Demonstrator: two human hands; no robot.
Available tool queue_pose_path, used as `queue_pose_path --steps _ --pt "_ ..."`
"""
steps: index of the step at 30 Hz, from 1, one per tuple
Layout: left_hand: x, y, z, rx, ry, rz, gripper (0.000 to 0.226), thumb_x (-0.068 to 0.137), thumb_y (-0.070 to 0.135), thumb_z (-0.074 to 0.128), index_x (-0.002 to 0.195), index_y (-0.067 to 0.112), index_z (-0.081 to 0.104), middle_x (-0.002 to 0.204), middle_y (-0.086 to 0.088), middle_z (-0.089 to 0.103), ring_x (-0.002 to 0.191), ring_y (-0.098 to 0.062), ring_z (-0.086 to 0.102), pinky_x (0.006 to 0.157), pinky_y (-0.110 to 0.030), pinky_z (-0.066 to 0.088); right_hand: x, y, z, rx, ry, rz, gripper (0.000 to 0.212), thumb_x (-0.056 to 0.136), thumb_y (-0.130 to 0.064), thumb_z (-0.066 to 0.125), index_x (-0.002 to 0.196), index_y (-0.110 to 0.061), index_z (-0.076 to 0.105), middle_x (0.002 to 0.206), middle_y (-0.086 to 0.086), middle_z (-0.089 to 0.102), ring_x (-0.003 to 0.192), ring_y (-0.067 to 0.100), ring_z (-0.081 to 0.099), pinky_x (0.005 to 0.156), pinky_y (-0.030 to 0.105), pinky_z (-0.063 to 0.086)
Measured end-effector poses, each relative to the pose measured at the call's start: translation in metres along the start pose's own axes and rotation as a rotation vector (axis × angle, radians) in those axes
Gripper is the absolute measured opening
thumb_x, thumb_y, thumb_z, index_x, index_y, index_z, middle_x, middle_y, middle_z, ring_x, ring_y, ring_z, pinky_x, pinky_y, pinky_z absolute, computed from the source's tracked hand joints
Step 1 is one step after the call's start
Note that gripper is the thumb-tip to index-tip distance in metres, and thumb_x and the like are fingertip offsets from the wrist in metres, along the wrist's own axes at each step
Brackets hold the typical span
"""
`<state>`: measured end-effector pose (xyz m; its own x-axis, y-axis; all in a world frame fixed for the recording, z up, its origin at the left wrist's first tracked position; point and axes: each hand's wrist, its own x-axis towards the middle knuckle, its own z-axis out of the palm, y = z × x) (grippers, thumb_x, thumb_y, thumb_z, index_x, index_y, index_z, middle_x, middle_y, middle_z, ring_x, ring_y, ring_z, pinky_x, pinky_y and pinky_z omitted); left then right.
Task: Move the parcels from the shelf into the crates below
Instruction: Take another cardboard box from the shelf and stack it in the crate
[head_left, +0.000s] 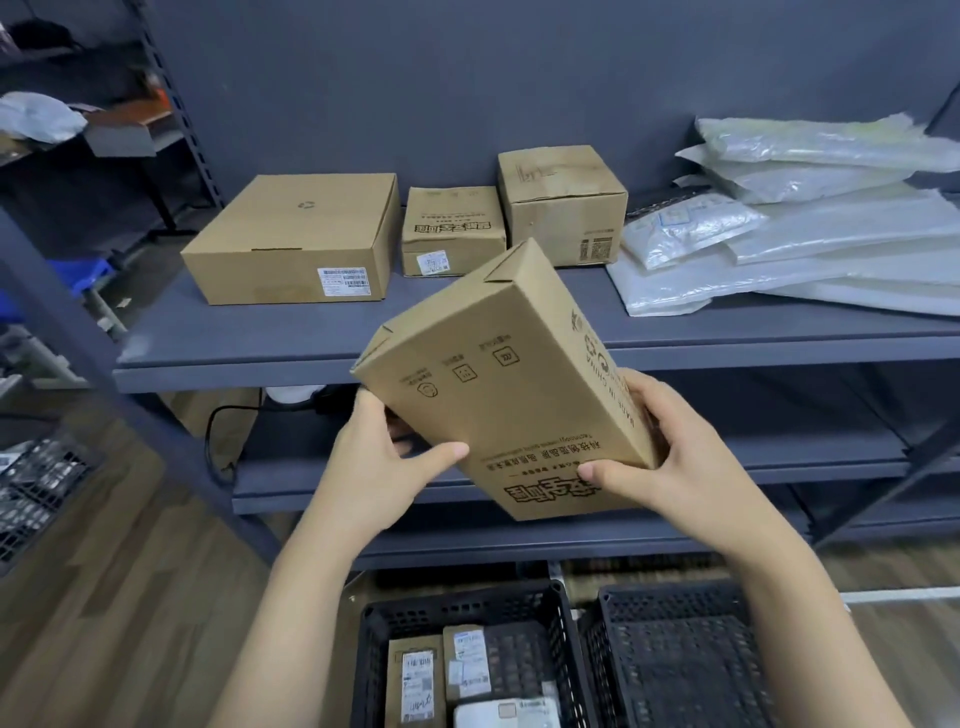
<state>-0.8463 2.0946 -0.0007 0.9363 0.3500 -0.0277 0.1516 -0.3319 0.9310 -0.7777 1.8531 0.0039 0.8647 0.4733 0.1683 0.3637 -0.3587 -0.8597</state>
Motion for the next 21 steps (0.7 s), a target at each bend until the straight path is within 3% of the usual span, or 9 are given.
queue_pose_path --steps 2,4,6,8,10,12,14,17,21 --pt "-0.001 -0.001 -0.003 -0.037 0.048 -0.024 0.102 0.071 0.016 0.081 0.146 0.033 0.013 0.133 0.013 0.048 0.117 -0.012 0.054 0.103 -0.037 0.043 0.0 -0.001 -0.002 -0.043 0.006 -0.017 0.067 0.059 -0.042 0.073 0.118 -0.056 0.045 0.114 -0.021 0.053 0.115 0.006 0.048 0.095 0.032 0.042" --pt "-0.003 -0.002 -0.006 -0.058 0.103 -0.057 0.121 0.071 0.017 0.081 0.148 0.036 -0.011 0.143 0.007 0.04 0.121 -0.015 0.051 0.105 -0.041 0.04 0.001 -0.003 -0.003 -0.146 0.01 -0.036 0.069 0.059 -0.044 0.069 0.122 -0.053 0.044 0.11 -0.02 0.05 0.114 0.009 0.044 0.093 0.031 0.039" --pt "-0.004 -0.002 -0.01 0.013 0.169 -0.051 0.126 0.069 0.022 0.082 0.146 0.039 -0.018 0.149 0.0 0.033 0.124 -0.019 0.047 0.106 -0.042 0.038 0.003 -0.002 0.001 -0.312 0.006 -0.061 0.072 0.059 -0.042 0.066 0.127 -0.045 0.043 0.106 -0.017 0.047 0.105 0.01 0.039 0.093 0.032 0.036" --pt "-0.007 -0.001 -0.014 0.132 0.171 -0.005 0.124 0.068 0.026 0.083 0.147 0.038 -0.013 0.153 0.001 0.026 0.129 -0.018 0.042 0.105 -0.04 0.036 0.003 0.0 0.008 -0.46 0.014 -0.077 0.075 0.058 -0.042 0.063 0.131 -0.039 0.044 0.105 -0.013 0.044 0.099 0.01 0.036 0.094 0.035 0.033" --pt "-0.009 0.001 -0.017 0.259 0.107 0.078 0.113 0.068 0.028 0.083 0.15 0.035 0.005 0.151 0.007 0.029 0.133 -0.013 0.037 0.107 -0.037 0.034 0.003 0.004 0.015 -0.562 0.013 -0.101 0.077 0.057 -0.044 0.061 0.132 -0.037 0.045 0.106 -0.011 0.044 0.097 0.01 0.034 0.091 0.034 0.031" --pt "-0.012 0.002 -0.02 0.358 0.025 0.162 0.099 0.069 0.027 0.082 0.147 0.032 0.021 0.142 0.014 0.039 0.127 -0.005 0.037 0.103 -0.027 0.034 0.002 0.007 0.021 -0.648 0.004 -0.141 0.075 0.056 -0.042 0.061 0.13 -0.037 0.047 0.104 -0.012 0.043 0.093 0.01 0.033 0.083 0.031 0.027" --pt "-0.016 0.006 -0.02 0.394 -0.052 0.171 0.097 0.07 0.026 0.081 0.147 0.031 0.021 0.132 0.018 0.041 0.117 0.003 0.036 0.095 -0.017 0.029 0.002 0.01 0.024 -0.713 0.036 -0.195 0.073 0.055 -0.036 0.068 0.126 -0.035 0.05 0.1 -0.011 0.042 0.089 0.01 0.032 0.079 0.029 0.024" --pt "-0.019 0.01 -0.024 0.413 -0.138 0.174 0.104 0.07 0.033 0.08 0.147 0.041 0.01 0.132 0.019 0.038 0.119 0.0 0.036 0.097 -0.02 0.029 0.001 0.007 0.026 -0.797 0.148 -0.308 0.074 0.051 -0.028 0.076 0.121 -0.028 0.053 0.098 -0.003 0.048 0.085 0.016 0.038 0.077 0.029 0.023" --pt "-0.02 0.021 -0.028 0.504 -0.124 0.293 0.079 0.069 0.037 0.08 0.134 0.046 0.036 0.135 0.022 0.038 0.132 -0.005 0.031 0.104 -0.028 0.032 0.0 -0.004 0.029 -0.863 0.317 -0.397 0.07 0.051 -0.02 0.078 0.117 -0.022 0.056 0.1 0.004 0.052 0.091 0.022 0.04 0.076 0.03 0.022"
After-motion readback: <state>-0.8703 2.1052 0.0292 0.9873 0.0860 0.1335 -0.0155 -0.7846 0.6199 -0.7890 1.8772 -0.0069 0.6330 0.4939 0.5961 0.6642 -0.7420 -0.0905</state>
